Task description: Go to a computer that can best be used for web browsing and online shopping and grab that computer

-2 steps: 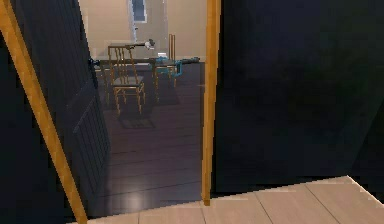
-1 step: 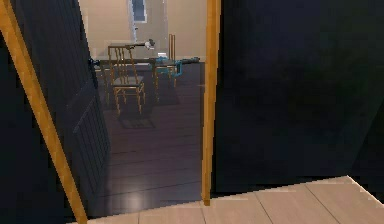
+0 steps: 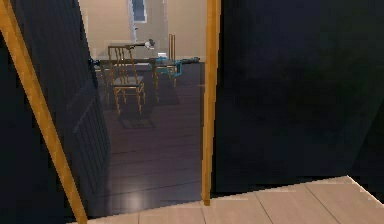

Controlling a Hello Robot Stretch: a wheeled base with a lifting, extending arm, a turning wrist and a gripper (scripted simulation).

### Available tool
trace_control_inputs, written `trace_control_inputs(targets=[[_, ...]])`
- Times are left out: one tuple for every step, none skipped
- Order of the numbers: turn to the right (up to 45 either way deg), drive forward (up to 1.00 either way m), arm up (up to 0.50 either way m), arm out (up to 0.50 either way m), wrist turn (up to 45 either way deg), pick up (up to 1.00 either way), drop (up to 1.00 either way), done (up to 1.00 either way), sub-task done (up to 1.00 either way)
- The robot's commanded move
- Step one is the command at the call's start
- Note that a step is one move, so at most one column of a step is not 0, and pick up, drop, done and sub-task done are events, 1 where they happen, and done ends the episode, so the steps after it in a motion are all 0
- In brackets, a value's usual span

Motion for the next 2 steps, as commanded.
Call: trace_control_inputs(targets=[[0.0, 0.0, 0.1, 0.0, 0.0, 0.0, 0.0, 0.0, 0.0], [0.0, 0.0, 0.0, 0.0, 0.0, 0.0, 0.0, 1.0, 0.0]])
